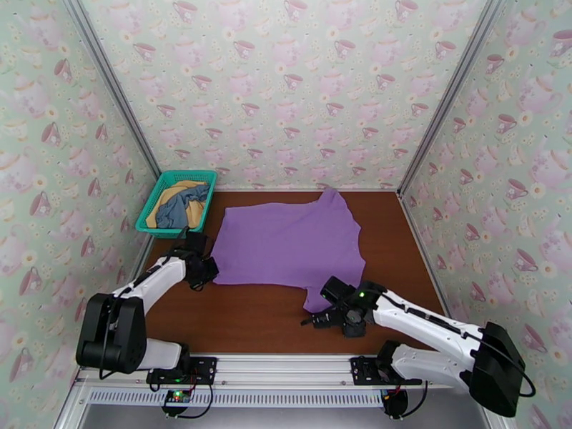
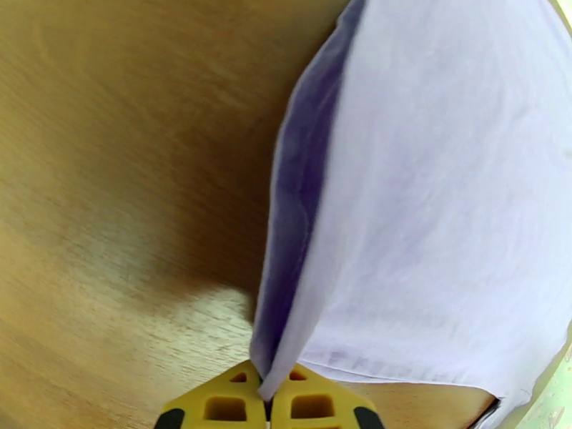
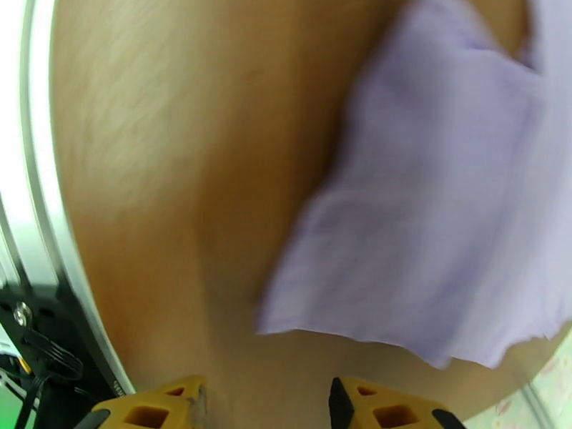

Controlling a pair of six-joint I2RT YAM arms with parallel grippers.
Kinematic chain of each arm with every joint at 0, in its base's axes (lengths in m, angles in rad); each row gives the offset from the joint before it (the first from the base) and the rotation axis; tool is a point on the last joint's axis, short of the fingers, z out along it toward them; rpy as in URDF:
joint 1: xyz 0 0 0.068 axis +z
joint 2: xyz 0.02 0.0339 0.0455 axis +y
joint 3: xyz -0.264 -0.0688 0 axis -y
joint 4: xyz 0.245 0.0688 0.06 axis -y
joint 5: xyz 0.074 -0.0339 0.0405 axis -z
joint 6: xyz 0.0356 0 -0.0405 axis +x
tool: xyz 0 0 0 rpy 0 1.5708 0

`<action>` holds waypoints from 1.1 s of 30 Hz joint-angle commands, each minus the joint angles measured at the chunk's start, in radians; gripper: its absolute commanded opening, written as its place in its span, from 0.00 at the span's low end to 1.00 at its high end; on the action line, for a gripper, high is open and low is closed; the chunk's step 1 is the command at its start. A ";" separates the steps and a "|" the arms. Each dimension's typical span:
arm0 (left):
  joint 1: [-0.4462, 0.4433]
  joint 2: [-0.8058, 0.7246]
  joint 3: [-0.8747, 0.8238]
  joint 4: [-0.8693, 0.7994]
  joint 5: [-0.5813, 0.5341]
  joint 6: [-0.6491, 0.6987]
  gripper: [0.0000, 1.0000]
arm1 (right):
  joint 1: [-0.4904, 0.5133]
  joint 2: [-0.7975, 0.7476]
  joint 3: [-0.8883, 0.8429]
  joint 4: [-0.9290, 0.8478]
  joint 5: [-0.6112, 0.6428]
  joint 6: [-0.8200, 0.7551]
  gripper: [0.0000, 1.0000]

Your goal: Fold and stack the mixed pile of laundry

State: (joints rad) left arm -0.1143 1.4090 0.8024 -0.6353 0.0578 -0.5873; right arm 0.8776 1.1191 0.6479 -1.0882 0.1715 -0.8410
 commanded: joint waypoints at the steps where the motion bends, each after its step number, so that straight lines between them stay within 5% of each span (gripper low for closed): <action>1: 0.007 -0.032 -0.017 0.016 0.020 -0.011 0.00 | 0.008 0.000 -0.037 0.115 -0.012 -0.056 0.55; 9: 0.006 -0.083 -0.038 0.015 0.018 -0.010 0.00 | -0.014 0.093 -0.080 0.299 0.025 -0.059 0.57; 18: 0.006 -0.117 -0.067 0.025 0.028 -0.008 0.00 | -0.055 0.112 -0.140 0.294 0.030 -0.073 0.55; 33: 0.007 -0.161 -0.081 0.024 0.030 -0.001 0.00 | -0.160 0.364 -0.070 0.425 0.097 -0.096 0.23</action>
State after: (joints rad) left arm -0.1143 1.2736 0.7326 -0.6147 0.0685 -0.5869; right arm 0.7631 1.3865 0.6403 -0.8742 0.1303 -0.9333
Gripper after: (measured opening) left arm 0.043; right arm 0.246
